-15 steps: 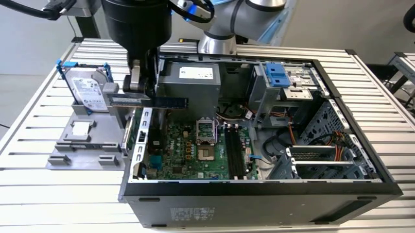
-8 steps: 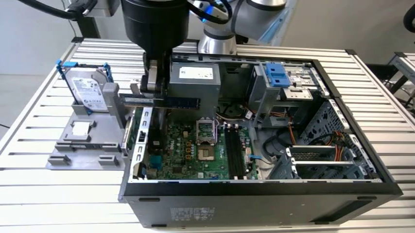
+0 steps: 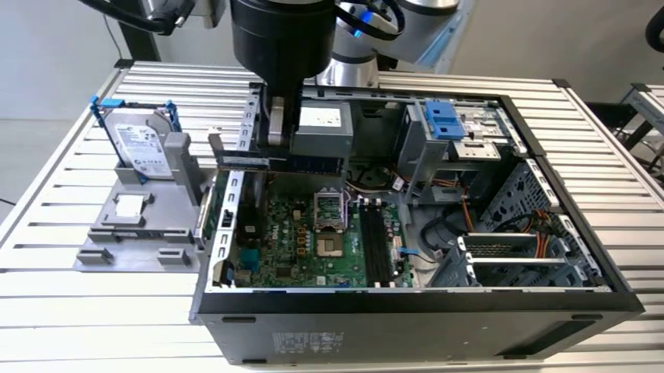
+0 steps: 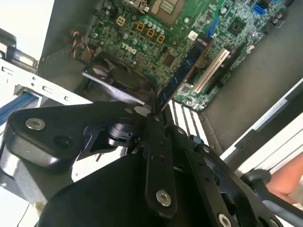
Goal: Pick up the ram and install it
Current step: 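Pick up the ram and move it above insertion slot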
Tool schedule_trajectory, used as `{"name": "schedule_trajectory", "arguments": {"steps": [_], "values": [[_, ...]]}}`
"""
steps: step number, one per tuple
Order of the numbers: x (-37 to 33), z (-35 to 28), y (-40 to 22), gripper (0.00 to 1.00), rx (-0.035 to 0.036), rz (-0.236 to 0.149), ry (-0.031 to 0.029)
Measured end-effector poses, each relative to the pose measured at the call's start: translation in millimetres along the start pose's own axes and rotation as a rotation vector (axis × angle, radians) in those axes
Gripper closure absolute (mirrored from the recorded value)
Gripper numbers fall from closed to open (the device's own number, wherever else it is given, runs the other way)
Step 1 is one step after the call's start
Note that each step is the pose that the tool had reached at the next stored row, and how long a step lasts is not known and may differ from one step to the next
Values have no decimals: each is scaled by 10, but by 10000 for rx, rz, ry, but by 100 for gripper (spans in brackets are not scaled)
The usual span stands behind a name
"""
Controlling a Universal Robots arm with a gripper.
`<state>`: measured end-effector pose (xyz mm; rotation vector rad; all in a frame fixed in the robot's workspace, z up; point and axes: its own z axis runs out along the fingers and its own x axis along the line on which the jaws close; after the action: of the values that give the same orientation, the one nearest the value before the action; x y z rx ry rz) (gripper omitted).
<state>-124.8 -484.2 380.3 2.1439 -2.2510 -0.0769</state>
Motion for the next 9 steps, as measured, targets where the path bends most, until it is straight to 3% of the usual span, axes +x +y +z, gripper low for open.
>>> {"name": "schedule_trajectory", "arguments": {"steps": [9], "values": [[-12,-14,-245,100,-21,0,2]]}}
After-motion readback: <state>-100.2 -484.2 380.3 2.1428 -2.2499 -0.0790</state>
